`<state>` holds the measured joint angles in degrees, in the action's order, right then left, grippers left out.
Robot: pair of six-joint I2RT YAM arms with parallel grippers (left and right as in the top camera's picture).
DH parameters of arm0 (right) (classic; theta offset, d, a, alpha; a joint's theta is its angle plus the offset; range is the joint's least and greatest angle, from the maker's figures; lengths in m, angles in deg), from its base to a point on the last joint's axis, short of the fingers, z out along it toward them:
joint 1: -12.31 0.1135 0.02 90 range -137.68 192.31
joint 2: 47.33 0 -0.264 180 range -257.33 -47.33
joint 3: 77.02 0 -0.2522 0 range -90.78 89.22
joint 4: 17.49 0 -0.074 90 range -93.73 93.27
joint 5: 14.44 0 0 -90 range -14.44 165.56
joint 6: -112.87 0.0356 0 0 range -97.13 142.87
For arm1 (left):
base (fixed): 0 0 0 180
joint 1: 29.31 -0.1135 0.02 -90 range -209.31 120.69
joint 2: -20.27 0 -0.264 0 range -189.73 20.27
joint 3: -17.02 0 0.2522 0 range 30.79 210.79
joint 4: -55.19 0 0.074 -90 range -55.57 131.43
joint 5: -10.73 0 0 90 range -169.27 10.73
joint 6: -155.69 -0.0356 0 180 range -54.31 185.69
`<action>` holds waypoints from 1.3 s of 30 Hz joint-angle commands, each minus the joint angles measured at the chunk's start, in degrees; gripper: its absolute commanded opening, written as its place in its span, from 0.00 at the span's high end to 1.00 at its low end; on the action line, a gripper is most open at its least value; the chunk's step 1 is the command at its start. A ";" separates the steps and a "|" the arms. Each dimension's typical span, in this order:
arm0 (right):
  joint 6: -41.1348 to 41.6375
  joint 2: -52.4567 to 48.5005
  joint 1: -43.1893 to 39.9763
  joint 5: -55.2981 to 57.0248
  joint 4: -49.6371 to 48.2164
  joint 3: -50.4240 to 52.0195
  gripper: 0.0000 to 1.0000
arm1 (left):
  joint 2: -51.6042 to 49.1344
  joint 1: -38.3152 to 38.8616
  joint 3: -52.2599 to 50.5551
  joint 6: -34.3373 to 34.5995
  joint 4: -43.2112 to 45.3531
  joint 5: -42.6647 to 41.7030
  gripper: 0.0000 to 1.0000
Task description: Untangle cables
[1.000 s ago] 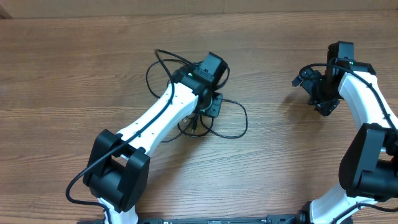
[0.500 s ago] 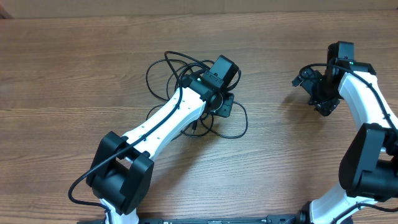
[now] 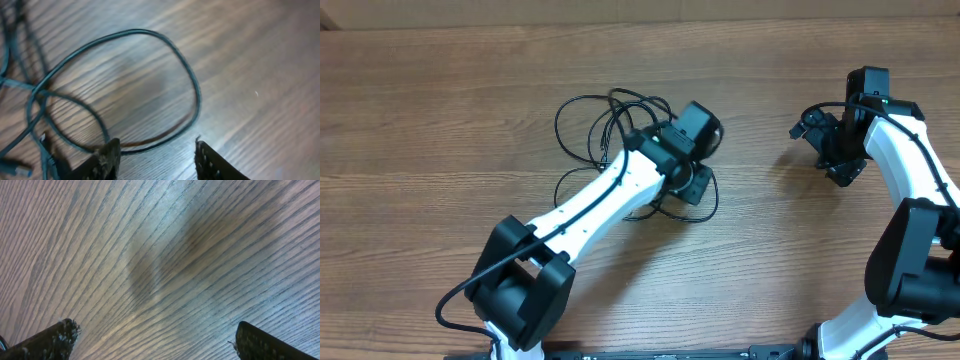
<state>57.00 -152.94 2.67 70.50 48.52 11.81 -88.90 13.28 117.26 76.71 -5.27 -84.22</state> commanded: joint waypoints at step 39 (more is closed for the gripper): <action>0.15 0.48 -0.07 0.74 -0.20 0.20 0.00 | -11.39 5.35 -8.00 -27.71 16.15 -5.14 0.75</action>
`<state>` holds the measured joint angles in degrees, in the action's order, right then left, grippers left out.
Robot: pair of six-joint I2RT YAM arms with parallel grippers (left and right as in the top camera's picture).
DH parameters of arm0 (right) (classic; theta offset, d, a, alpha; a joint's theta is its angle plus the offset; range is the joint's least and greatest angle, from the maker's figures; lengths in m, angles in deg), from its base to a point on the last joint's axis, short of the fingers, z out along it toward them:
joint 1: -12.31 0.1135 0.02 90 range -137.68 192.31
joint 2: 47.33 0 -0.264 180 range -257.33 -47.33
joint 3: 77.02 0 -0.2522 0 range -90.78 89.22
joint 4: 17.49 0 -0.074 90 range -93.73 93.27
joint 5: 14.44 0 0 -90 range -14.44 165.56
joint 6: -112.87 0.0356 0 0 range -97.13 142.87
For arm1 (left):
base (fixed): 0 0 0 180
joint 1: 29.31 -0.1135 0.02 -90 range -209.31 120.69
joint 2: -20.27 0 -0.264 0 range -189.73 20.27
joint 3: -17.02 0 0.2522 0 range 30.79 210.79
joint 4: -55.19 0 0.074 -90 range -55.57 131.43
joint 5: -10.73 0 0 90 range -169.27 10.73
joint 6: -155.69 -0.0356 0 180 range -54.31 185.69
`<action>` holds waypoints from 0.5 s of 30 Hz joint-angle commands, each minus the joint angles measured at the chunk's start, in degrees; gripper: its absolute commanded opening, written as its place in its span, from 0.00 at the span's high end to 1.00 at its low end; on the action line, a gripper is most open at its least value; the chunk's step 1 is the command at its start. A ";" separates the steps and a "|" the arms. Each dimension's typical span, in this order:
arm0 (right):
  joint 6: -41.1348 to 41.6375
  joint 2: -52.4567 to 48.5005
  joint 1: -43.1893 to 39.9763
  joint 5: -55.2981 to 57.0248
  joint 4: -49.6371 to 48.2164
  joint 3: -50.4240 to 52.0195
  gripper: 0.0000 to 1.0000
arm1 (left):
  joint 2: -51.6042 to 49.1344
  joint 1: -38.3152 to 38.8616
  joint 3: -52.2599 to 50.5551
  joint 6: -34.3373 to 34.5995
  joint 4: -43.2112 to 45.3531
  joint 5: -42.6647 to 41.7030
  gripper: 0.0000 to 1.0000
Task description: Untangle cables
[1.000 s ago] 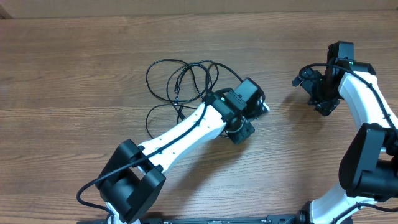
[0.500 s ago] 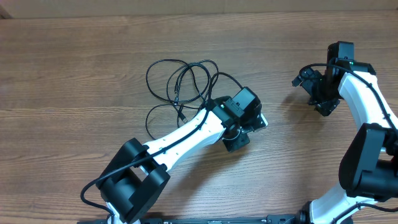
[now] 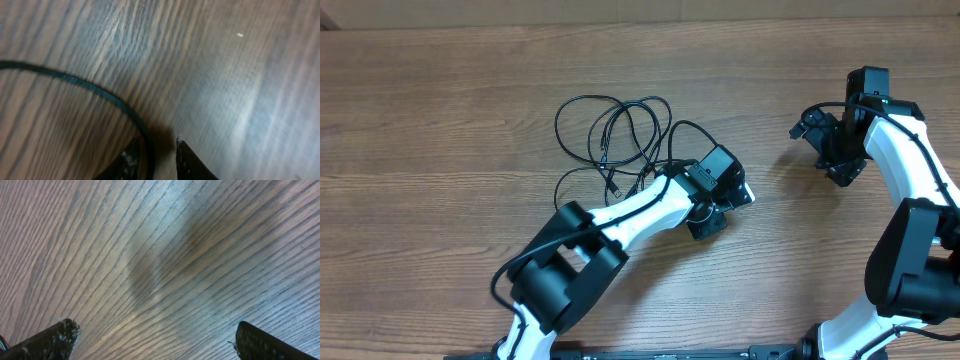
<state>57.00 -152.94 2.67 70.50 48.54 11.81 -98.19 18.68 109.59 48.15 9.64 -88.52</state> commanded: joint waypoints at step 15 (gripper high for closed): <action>0.15 0.48 -0.07 0.72 -0.22 0.20 0.00 | -0.39 -0.85 7.06 10.71 -8.72 -0.87 0.96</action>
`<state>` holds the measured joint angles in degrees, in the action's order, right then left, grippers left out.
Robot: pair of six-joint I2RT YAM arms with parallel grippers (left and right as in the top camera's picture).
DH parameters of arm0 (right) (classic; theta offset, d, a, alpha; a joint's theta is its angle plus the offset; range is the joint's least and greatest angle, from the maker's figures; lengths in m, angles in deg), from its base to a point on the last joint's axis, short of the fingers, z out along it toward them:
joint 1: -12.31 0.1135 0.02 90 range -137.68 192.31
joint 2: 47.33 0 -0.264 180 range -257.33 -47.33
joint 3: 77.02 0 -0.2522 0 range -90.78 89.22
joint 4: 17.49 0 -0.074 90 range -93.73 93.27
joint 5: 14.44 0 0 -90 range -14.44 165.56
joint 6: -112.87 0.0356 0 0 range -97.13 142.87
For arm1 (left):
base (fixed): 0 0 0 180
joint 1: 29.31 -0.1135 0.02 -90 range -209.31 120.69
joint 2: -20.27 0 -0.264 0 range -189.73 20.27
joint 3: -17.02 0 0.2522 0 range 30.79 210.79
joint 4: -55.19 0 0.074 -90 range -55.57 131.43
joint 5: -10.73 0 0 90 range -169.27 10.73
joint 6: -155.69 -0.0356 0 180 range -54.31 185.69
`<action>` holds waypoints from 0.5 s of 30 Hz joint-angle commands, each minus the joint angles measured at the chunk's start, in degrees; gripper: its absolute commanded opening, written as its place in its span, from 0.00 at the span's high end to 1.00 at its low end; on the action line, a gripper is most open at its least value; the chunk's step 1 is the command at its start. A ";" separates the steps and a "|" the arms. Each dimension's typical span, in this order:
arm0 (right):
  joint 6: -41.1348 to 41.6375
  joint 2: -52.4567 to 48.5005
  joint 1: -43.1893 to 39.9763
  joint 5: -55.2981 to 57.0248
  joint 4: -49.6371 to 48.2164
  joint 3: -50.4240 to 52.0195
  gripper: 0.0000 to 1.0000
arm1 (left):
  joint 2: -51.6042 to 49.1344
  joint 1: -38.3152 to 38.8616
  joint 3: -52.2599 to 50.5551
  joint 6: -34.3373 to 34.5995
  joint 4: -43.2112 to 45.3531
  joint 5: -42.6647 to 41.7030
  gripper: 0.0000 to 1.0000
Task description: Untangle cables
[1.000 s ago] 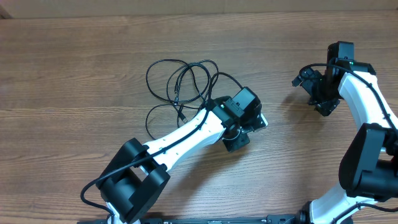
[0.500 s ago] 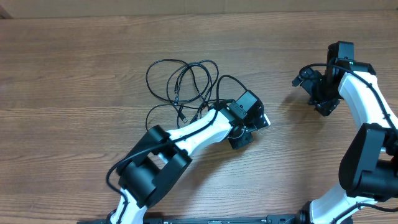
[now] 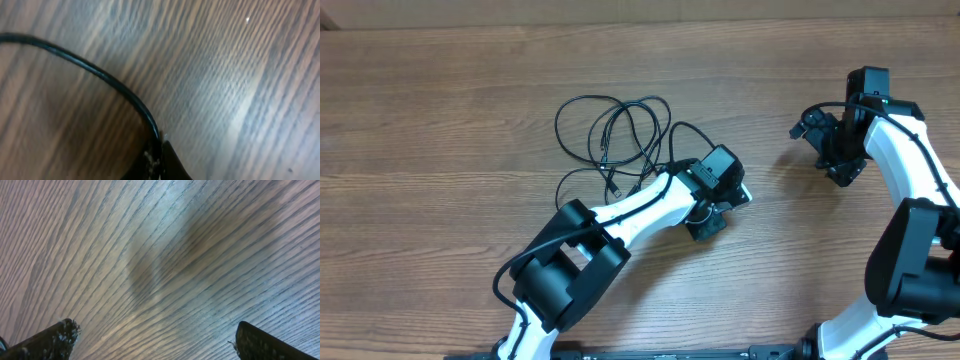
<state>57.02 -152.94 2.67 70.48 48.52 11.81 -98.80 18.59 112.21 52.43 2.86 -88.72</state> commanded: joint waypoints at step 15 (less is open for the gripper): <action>0.13 0.48 -0.07 0.74 -0.20 0.20 0.00 | 8.13 -5.95 28.15 18.84 -22.86 -1.14 0.96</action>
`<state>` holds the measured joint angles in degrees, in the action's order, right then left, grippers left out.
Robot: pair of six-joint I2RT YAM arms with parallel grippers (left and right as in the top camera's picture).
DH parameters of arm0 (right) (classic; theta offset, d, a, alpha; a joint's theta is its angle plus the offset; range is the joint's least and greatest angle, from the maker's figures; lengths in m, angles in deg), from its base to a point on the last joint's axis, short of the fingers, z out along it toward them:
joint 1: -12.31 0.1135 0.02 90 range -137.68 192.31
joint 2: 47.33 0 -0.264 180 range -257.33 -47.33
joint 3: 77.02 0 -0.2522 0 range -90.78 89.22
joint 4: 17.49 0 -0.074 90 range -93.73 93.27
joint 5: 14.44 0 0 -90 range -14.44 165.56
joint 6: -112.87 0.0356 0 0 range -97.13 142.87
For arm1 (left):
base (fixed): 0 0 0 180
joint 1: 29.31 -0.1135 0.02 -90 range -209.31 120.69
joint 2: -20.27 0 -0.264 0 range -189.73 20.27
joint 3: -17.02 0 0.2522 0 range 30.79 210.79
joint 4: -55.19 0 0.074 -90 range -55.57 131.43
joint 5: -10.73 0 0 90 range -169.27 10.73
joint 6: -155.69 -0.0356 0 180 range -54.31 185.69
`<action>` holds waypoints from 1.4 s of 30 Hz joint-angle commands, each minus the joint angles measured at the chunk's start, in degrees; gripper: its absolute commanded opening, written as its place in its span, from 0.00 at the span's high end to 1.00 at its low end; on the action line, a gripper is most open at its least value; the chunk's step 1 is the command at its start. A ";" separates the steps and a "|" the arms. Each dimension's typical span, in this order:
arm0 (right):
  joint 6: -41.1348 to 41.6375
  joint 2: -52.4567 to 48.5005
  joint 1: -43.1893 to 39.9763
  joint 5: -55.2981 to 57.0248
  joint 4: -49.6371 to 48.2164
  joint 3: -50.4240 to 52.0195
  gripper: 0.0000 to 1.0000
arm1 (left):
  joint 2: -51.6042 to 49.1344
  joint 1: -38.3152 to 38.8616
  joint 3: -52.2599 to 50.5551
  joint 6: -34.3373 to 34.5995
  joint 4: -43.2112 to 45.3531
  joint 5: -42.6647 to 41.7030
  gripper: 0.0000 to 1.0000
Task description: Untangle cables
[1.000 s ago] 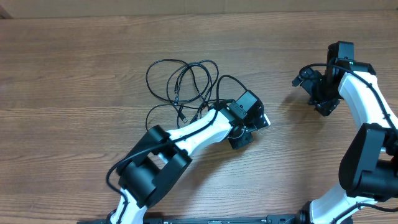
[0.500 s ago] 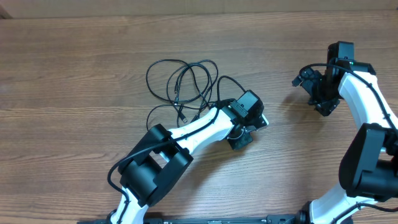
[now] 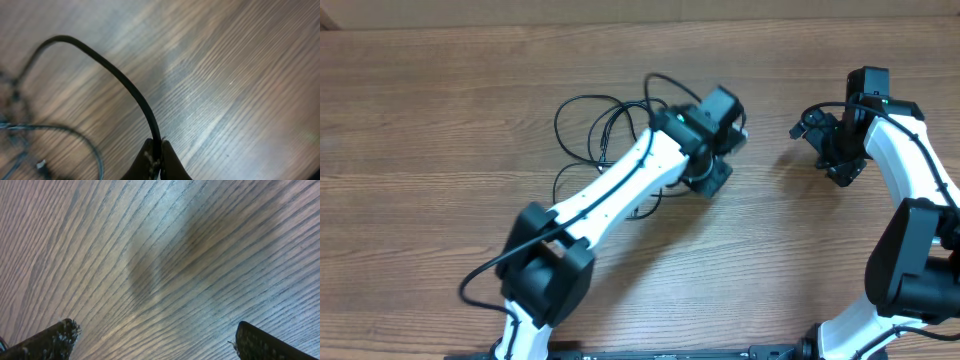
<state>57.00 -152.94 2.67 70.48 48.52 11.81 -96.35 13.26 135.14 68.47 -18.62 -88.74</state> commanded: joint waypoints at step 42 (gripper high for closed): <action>0.15 0.48 -0.07 0.76 -0.20 0.20 0.00 | 27.23 -23.41 13.00 14.73 -1.07 38.42 0.96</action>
<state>57.00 -152.94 2.67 70.48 48.50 11.81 -65.84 -10.24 147.47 89.96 -18.86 -53.12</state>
